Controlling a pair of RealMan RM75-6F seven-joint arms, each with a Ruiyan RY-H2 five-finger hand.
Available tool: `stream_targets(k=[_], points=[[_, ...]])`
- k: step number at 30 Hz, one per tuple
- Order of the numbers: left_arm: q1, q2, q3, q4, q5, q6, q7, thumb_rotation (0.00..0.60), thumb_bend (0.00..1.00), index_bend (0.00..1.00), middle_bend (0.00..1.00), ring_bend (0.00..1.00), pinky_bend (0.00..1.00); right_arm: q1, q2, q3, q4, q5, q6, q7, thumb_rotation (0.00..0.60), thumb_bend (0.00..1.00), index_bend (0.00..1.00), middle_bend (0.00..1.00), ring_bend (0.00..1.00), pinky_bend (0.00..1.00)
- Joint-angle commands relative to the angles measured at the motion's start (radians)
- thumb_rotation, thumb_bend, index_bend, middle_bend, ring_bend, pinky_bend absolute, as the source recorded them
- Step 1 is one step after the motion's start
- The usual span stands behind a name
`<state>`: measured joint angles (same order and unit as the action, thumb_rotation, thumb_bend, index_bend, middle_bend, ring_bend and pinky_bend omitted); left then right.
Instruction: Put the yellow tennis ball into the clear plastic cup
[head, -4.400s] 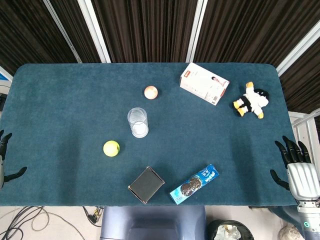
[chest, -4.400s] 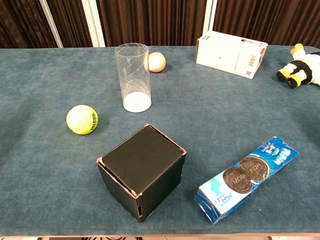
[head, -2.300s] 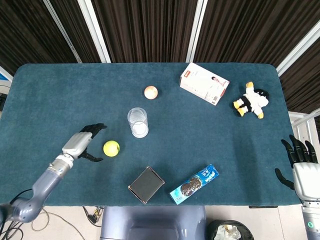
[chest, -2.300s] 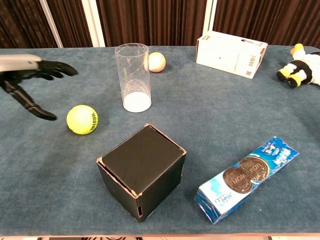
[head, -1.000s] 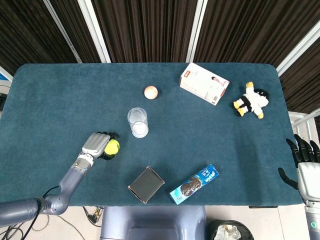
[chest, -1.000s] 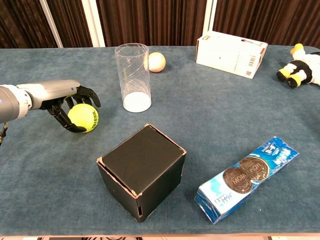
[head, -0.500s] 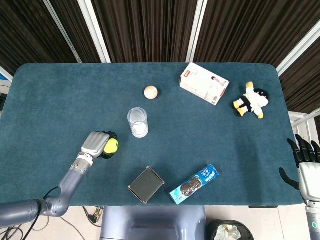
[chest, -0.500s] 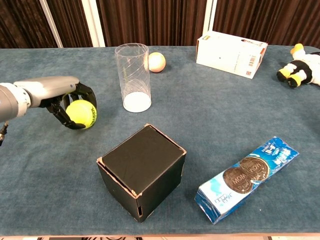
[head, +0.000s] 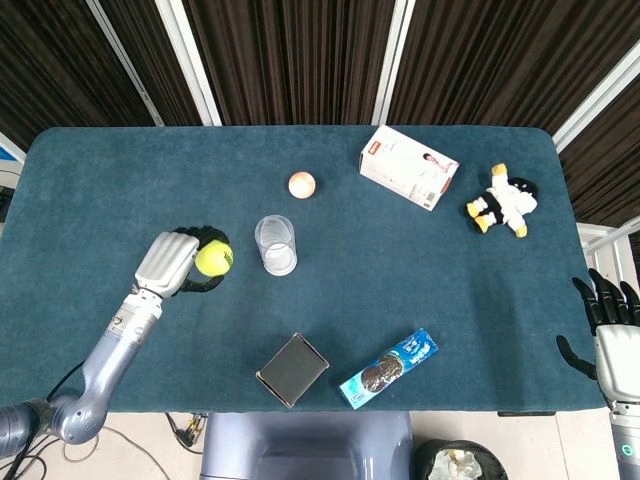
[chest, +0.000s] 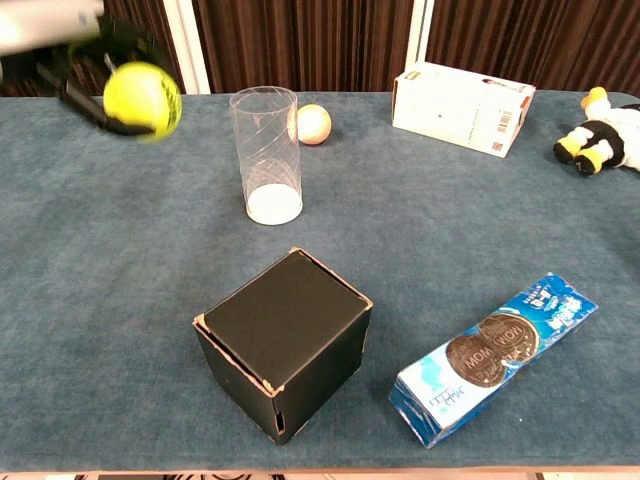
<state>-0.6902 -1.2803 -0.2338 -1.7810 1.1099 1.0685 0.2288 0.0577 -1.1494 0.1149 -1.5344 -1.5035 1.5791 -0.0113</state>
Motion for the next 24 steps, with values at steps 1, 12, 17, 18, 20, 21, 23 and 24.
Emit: stream_targets(k=[1,12,17,18,20,21,23,24], points=[[-0.040,0.013,-0.055,-0.020,-0.022,-0.017,-0.009,0.600,0.34,0.37,0.45,0.36,0.35,-0.001,0.001,0.001,0.001,0.001,0.001,0.002,0.600,0.35,0.13,0.04,0.10,0.01],[-0.273,-0.108,-0.149,0.061,-0.273,-0.052,0.275,0.600,0.34,0.37,0.45,0.36,0.34,-0.003,-0.002,0.004,0.007,0.013,-0.002,-0.012,0.600,0.35,0.13,0.04,0.10,0.01],[-0.325,-0.156,-0.148,0.079,-0.355,-0.024,0.358,0.600,0.34,0.37,0.45,0.36,0.33,-0.003,-0.001,0.006,0.008,0.018,-0.003,-0.014,0.600,0.35,0.13,0.04,0.10,0.01],[-0.336,-0.168,-0.140,0.084,-0.365,-0.020,0.377,0.600,0.33,0.37,0.45,0.36,0.33,-0.005,0.000,0.008,0.007,0.020,0.000,-0.012,0.600,0.35,0.13,0.04,0.10,0.01],[-0.347,-0.182,-0.132,0.091,-0.377,-0.012,0.393,0.600,0.32,0.37,0.44,0.35,0.33,-0.007,0.002,0.009,0.007,0.022,0.003,-0.007,0.600,0.35,0.13,0.04,0.10,0.01],[-0.351,-0.188,-0.128,0.094,-0.380,-0.008,0.397,0.600,0.32,0.37,0.43,0.35,0.33,-0.008,0.003,0.010,0.007,0.023,0.005,-0.006,0.600,0.35,0.13,0.04,0.10,0.01],[-0.356,-0.197,-0.122,0.101,-0.381,0.002,0.405,0.600,0.31,0.37,0.42,0.35,0.33,-0.009,0.005,0.011,0.006,0.024,0.006,-0.003,0.600,0.35,0.13,0.04,0.10,0.01],[-0.358,-0.200,-0.118,0.103,-0.385,0.006,0.409,0.600,0.31,0.37,0.42,0.35,0.33,-0.010,0.007,0.011,0.006,0.024,0.007,0.000,0.600,0.35,0.13,0.04,0.10,0.01]])
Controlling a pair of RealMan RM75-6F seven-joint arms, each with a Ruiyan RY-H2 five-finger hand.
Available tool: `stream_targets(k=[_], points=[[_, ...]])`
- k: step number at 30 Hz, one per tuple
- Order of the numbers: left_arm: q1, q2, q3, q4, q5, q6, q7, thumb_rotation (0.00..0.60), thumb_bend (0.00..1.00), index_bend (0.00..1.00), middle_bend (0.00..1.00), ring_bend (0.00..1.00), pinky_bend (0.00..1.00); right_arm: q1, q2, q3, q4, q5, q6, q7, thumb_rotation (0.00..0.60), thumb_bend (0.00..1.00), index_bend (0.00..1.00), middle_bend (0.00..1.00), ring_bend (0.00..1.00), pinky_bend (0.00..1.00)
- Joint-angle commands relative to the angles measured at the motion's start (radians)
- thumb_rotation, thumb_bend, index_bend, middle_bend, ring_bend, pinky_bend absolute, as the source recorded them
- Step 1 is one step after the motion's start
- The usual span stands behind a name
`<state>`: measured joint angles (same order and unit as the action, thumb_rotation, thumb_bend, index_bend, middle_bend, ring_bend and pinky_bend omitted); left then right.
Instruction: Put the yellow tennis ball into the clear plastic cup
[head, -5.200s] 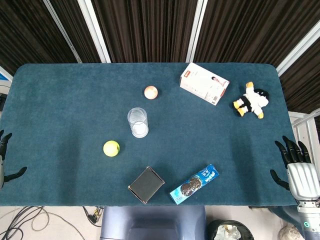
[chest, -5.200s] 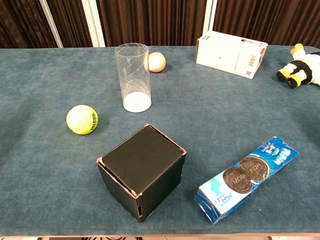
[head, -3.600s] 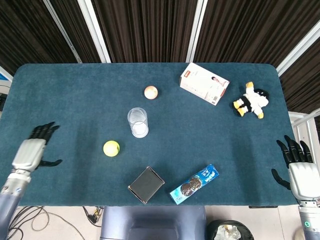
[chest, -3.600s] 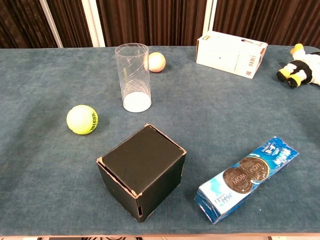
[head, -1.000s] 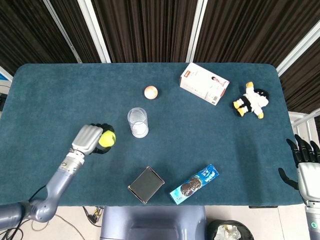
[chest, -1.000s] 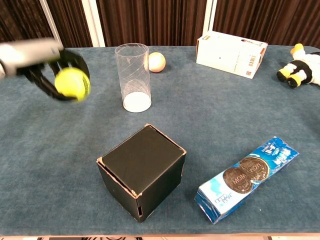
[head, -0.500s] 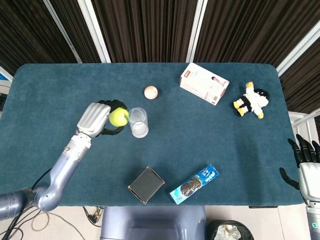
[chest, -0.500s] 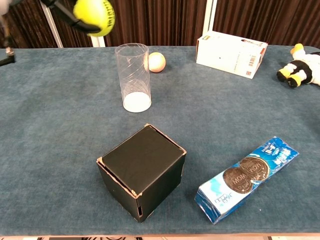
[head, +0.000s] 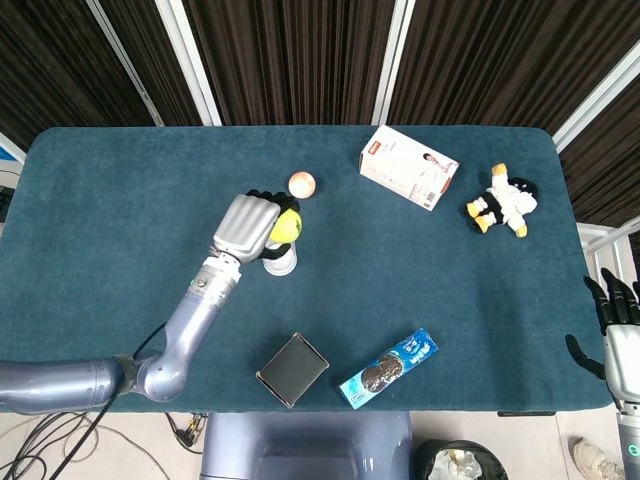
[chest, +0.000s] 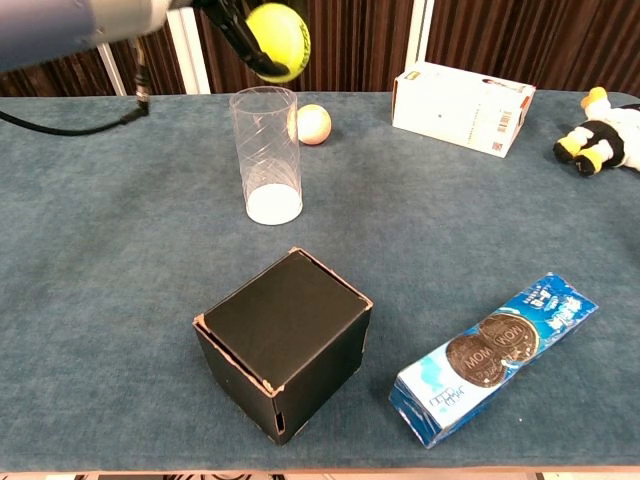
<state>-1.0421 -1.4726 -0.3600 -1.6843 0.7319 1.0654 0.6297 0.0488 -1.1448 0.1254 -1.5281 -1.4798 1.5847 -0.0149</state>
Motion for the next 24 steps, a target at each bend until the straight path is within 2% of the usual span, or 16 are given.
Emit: stream_targets(k=[1,10,13,16,18,21,24], points=[[-0.007,-0.008,0.009,0.005,-0.010,0.010,0.010,0.600,0.30,0.36,0.41,0.34,0.33,-0.001,0.002,0.001,0.000,0.000,0.002,0.005,0.600,0.35,0.13,0.04,0.10,0.01],[-0.008,-0.007,0.037,0.019,-0.025,0.022,0.023,0.600,0.29,0.36,0.40,0.34,0.32,0.001,0.001,0.001,0.004,0.000,-0.004,0.012,0.600,0.35,0.13,0.04,0.10,0.01],[-0.012,-0.009,0.054,0.030,-0.018,0.019,0.035,0.600,0.20,0.36,0.38,0.32,0.31,0.003,0.000,0.000,0.005,-0.006,-0.005,0.017,0.600,0.35,0.13,0.04,0.10,0.01],[-0.017,-0.010,0.065,0.032,-0.020,0.019,0.053,0.600,0.10,0.33,0.31,0.26,0.29,0.004,-0.002,0.000,0.007,-0.007,-0.005,0.014,0.600,0.35,0.13,0.04,0.10,0.01],[-0.021,-0.004,0.066,0.019,-0.033,0.022,0.068,0.600,0.05,0.27,0.23,0.19,0.25,0.004,-0.005,0.001,0.008,-0.006,-0.004,0.011,0.600,0.35,0.13,0.04,0.10,0.01],[-0.027,0.009,0.064,-0.005,-0.056,0.023,0.084,0.600,0.02,0.21,0.14,0.08,0.19,0.003,-0.006,0.001,0.009,-0.007,-0.001,0.010,0.600,0.35,0.13,0.04,0.10,0.01],[-0.031,0.019,0.063,-0.023,-0.066,0.034,0.101,0.600,0.02,0.19,0.11,0.05,0.18,0.003,-0.006,0.002,0.010,-0.006,0.000,0.011,0.600,0.35,0.13,0.04,0.10,0.01]])
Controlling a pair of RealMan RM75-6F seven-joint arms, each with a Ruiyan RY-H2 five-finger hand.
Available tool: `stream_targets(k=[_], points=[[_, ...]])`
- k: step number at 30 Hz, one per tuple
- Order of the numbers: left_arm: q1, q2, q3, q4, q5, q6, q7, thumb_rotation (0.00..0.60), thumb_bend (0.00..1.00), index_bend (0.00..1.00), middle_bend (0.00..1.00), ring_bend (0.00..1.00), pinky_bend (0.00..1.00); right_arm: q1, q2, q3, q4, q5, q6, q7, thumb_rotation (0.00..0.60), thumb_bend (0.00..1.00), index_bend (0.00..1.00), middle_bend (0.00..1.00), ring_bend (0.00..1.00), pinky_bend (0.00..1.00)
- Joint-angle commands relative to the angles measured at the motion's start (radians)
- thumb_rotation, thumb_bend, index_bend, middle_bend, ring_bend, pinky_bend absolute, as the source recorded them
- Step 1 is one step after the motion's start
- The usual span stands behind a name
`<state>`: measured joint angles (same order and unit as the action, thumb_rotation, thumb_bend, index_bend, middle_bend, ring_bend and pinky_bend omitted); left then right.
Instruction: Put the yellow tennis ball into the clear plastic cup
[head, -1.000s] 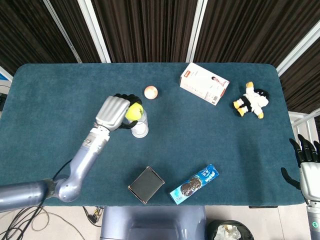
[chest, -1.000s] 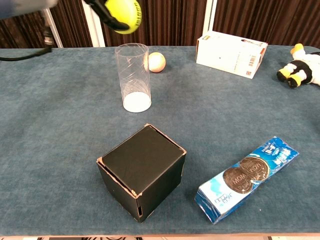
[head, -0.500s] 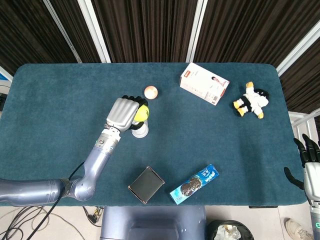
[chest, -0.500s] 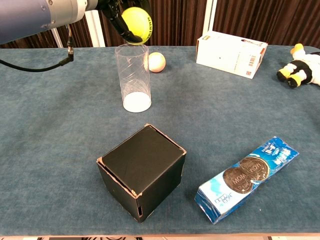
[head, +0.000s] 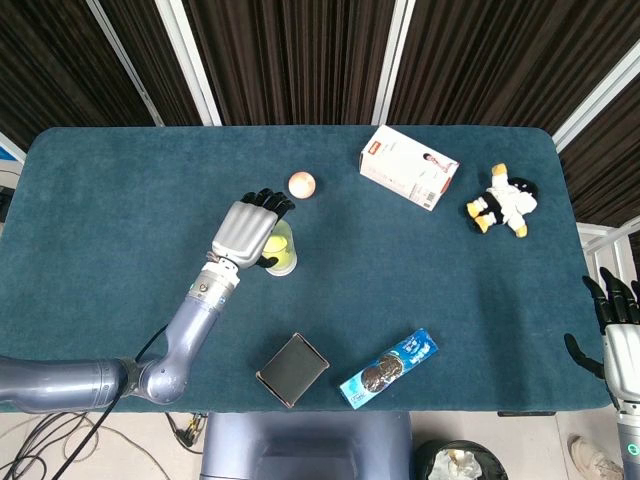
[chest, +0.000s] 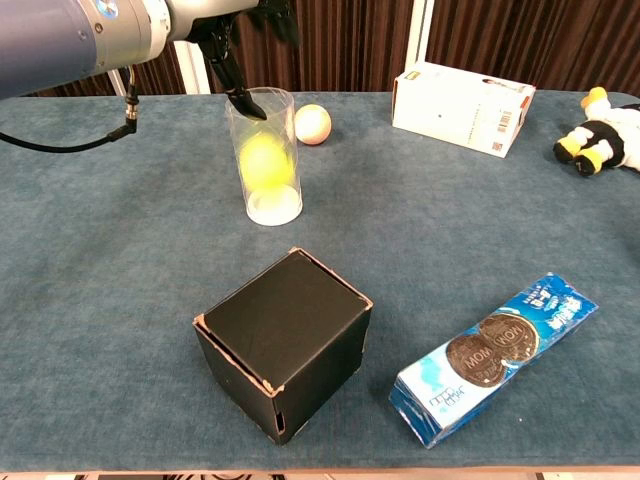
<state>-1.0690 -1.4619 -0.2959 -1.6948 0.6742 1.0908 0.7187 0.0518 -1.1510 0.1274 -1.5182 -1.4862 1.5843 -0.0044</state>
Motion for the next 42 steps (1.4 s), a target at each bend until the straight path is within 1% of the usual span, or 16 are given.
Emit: stream_targets(k=[1,5,7,8,10,14,16,20,22,23,25,30,34,37,40,42], points=[[-0.005,0.011,-0.002,-0.019,-0.008,0.014,0.014,0.600,0.02,0.19,0.11,0.05,0.18,0.000,0.000,0.000,0.000,0.001,0.001,0.000,0.600,0.35,0.13,0.04,0.10,0.01],[-0.001,0.012,-0.010,-0.035,0.006,0.049,0.007,0.600,0.02,0.19,0.12,0.06,0.19,-0.001,0.001,0.001,0.000,-0.001,0.002,0.004,0.600,0.35,0.13,0.04,0.10,0.01],[0.005,0.015,-0.012,-0.049,0.025,0.082,0.008,0.600,0.02,0.19,0.13,0.06,0.19,-0.001,0.001,0.001,0.000,0.000,0.001,0.005,0.600,0.35,0.13,0.04,0.10,0.01],[0.018,0.028,-0.012,-0.067,0.054,0.121,0.009,0.600,0.03,0.19,0.13,0.06,0.19,-0.001,0.001,0.000,0.000,0.001,-0.002,0.006,0.600,0.35,0.13,0.04,0.10,0.01],[0.064,0.072,0.018,-0.144,0.098,0.185,0.014,0.600,0.04,0.20,0.13,0.06,0.20,0.000,0.003,0.000,0.000,0.003,-0.005,0.008,0.600,0.35,0.13,0.04,0.10,0.01],[0.131,0.150,0.071,-0.246,0.138,0.254,0.037,0.600,0.04,0.21,0.13,0.06,0.20,-0.001,0.003,0.000,-0.001,0.000,-0.002,0.008,0.600,0.35,0.13,0.04,0.10,0.01],[0.189,0.200,0.118,-0.294,0.201,0.311,0.031,0.600,0.04,0.20,0.13,0.06,0.20,-0.001,0.002,-0.001,-0.002,-0.002,-0.001,0.005,0.600,0.35,0.13,0.04,0.10,0.01],[0.308,0.268,0.216,-0.318,0.345,0.403,-0.039,0.600,0.04,0.20,0.13,0.07,0.20,0.001,0.001,-0.005,-0.007,-0.006,-0.006,-0.004,0.600,0.35,0.13,0.03,0.10,0.01],[0.393,0.300,0.278,-0.291,0.442,0.464,-0.121,0.600,0.04,0.20,0.13,0.06,0.20,0.003,-0.002,-0.007,-0.008,-0.010,-0.007,-0.014,0.600,0.35,0.13,0.03,0.10,0.01],[0.421,0.304,0.296,-0.274,0.477,0.488,-0.154,0.600,0.04,0.20,0.12,0.06,0.20,0.004,-0.004,-0.007,-0.007,-0.011,-0.007,-0.017,0.600,0.35,0.13,0.03,0.10,0.01],[0.504,0.317,0.358,-0.202,0.574,0.549,-0.246,0.600,0.04,0.20,0.10,0.06,0.17,0.006,-0.008,-0.009,-0.007,-0.013,-0.009,-0.026,0.600,0.35,0.13,0.03,0.10,0.01],[0.625,0.349,0.472,-0.062,0.707,0.588,-0.373,0.600,0.03,0.18,0.06,0.05,0.12,0.010,-0.017,-0.011,-0.006,-0.014,-0.016,-0.045,0.600,0.35,0.13,0.03,0.10,0.01],[0.692,0.353,0.509,0.007,0.766,0.614,-0.437,0.600,0.03,0.17,0.06,0.05,0.12,0.010,-0.019,-0.010,-0.006,-0.015,-0.013,-0.048,0.600,0.35,0.13,0.03,0.10,0.01],[0.746,0.341,0.522,0.056,0.796,0.637,-0.464,0.600,0.00,0.17,0.05,0.03,0.07,0.009,-0.017,-0.009,-0.006,-0.015,-0.009,-0.044,0.600,0.35,0.13,0.04,0.10,0.01],[0.775,0.344,0.526,0.068,0.796,0.626,-0.462,0.600,0.00,0.15,0.04,0.00,0.04,0.008,-0.015,-0.008,-0.006,-0.014,-0.007,-0.039,0.600,0.35,0.13,0.04,0.10,0.01],[0.784,0.349,0.510,0.061,0.787,0.610,-0.462,0.600,0.00,0.15,0.04,0.00,0.03,0.007,-0.013,-0.008,-0.006,-0.015,-0.005,-0.034,0.600,0.35,0.13,0.04,0.10,0.01]])
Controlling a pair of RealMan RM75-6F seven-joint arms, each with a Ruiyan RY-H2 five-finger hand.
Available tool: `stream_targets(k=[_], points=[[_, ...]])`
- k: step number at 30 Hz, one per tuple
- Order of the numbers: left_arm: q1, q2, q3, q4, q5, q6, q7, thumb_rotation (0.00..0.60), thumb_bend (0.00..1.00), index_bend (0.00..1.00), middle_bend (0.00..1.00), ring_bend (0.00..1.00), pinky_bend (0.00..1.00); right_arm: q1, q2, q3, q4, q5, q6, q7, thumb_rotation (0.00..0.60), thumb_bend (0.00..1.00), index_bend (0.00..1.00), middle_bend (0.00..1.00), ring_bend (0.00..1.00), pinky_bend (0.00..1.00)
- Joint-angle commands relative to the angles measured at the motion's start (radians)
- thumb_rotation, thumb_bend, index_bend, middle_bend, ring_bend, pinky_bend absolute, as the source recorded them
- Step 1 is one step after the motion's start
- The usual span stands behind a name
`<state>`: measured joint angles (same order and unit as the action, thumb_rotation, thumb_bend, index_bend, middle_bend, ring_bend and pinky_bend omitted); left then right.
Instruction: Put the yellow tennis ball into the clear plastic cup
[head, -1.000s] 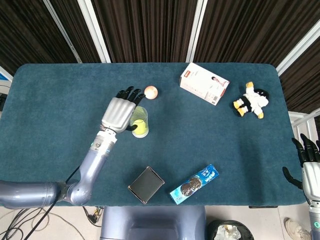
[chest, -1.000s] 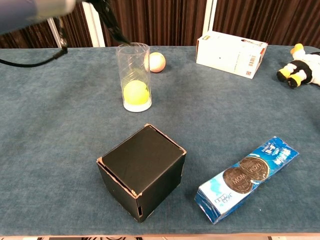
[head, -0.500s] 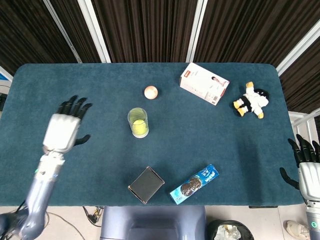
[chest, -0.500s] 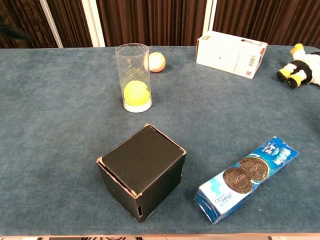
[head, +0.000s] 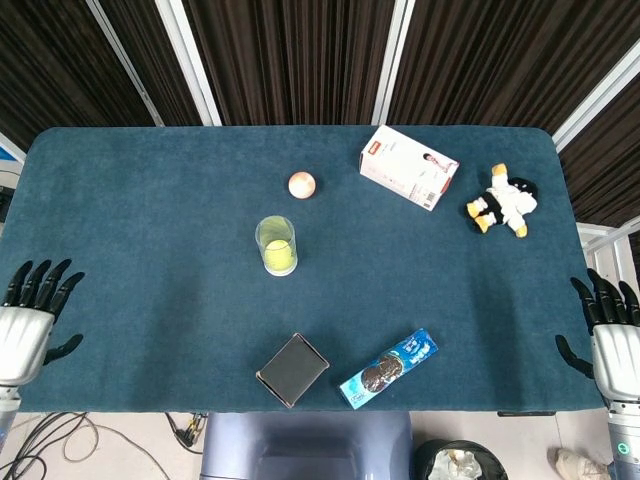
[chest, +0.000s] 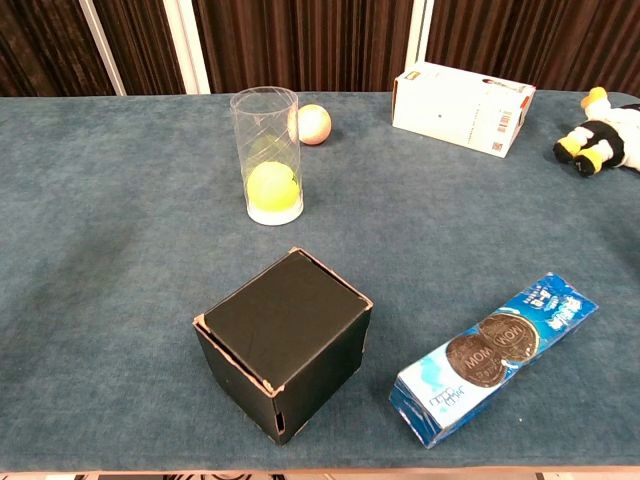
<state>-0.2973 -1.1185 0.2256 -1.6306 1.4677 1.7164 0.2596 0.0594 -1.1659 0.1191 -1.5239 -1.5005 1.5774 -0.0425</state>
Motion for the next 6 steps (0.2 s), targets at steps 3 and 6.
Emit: stream_targets(k=[3,6], points=[[0.019,-0.003,-0.038,0.001,-0.016,-0.038,0.033,0.600,0.00,0.15,0.04,0.00,0.03,-0.004,0.005,0.001,-0.001,-0.002,0.009,0.010,0.600,0.35,0.13,0.04,0.10,0.01],[0.022,-0.007,-0.046,-0.002,-0.011,-0.061,0.035,0.600,0.00,0.15,0.03,0.00,0.03,-0.004,0.006,0.002,-0.002,-0.001,0.009,0.011,0.600,0.35,0.13,0.03,0.10,0.01]])
